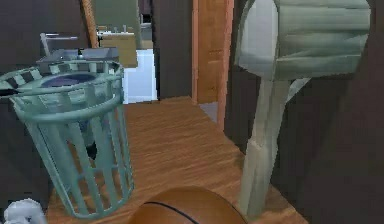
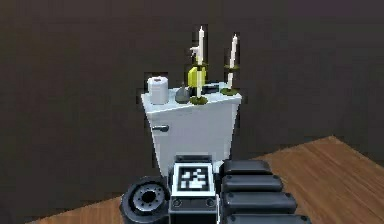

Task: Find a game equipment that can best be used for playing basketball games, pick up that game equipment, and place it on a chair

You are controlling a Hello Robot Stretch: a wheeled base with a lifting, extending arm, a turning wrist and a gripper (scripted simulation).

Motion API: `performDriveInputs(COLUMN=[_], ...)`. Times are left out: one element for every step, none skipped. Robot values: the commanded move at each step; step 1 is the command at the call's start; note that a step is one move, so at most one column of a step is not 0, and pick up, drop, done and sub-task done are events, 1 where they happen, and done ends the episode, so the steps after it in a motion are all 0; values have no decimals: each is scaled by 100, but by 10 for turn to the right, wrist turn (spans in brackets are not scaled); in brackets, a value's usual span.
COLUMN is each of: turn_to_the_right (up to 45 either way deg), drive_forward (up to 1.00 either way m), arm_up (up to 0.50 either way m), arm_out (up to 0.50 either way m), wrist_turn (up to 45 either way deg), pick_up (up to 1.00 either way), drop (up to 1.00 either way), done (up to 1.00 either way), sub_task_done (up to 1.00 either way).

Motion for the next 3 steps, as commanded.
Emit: performDriveInputs(turn_to_the_right=[0, -210, 0], drive_forward=[100, 0, 10], arm_up=[0, 0, 0], arm_out=[0, 0, 0], wrist_turn=[0, 0, 0], pick_up=[0, 0, 0], drop=[0, 0, 0], done=[0, 0, 0], sub_task_done=[0, 0, 0])
